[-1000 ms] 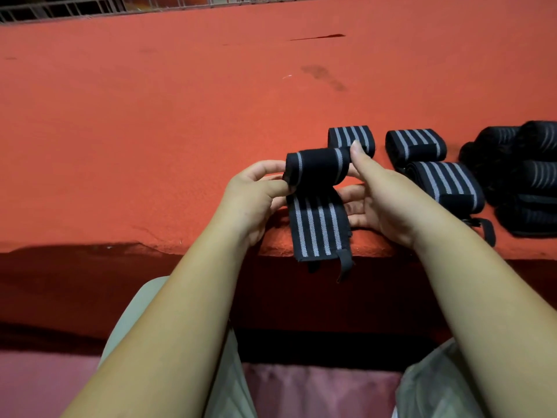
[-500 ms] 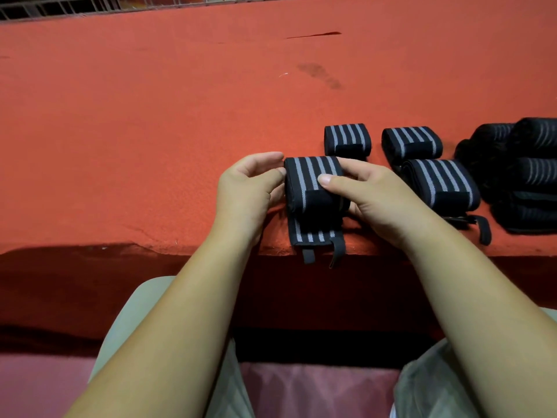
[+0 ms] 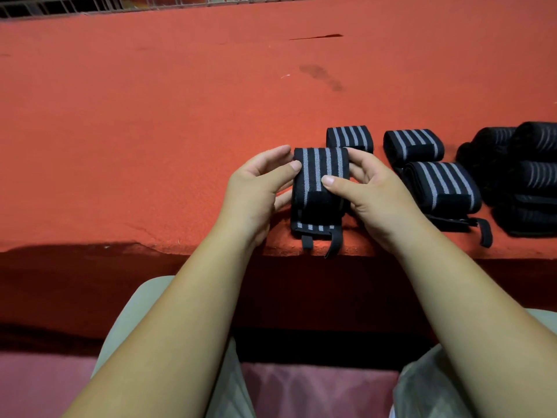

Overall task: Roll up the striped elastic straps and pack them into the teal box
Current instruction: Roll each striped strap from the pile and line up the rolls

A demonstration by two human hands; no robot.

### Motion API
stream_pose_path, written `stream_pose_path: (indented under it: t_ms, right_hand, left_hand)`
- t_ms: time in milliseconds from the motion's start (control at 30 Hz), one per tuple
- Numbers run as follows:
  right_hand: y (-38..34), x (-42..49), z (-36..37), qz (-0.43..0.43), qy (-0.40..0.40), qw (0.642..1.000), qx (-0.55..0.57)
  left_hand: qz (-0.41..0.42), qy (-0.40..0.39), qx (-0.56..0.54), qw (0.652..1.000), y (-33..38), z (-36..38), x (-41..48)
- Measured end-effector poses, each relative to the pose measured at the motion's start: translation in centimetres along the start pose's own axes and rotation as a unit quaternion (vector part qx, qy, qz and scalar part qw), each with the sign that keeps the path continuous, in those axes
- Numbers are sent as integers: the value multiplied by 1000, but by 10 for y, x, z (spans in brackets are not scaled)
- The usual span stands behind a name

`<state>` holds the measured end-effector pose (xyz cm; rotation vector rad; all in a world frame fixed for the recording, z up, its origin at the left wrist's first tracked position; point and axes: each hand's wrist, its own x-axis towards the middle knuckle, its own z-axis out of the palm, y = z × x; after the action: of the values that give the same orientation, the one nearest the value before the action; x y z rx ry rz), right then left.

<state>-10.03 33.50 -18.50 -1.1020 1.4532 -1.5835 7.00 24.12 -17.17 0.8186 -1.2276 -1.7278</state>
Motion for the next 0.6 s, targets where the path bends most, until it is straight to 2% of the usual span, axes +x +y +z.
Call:
stream_pose_path:
  t_ms: [133, 267, 367, 600]
  right_hand:
    - [-5, -1, 4, -24, 15, 999, -16]
    - [-11, -4, 2, -47, -36, 995, -74]
    - [-14, -7, 1, -55, -44, 992, -102]
    - [-12, -2, -1, -77, -27, 994, -76]
  left_hand:
    - [6, -21, 26, 999, -4, 3, -2]
    - [14, -43, 56, 997, -6, 2, -3]
    - [26, -69, 86, 994, -3, -1, -2]
    - [35, -130, 126, 983, 8, -8, -5]
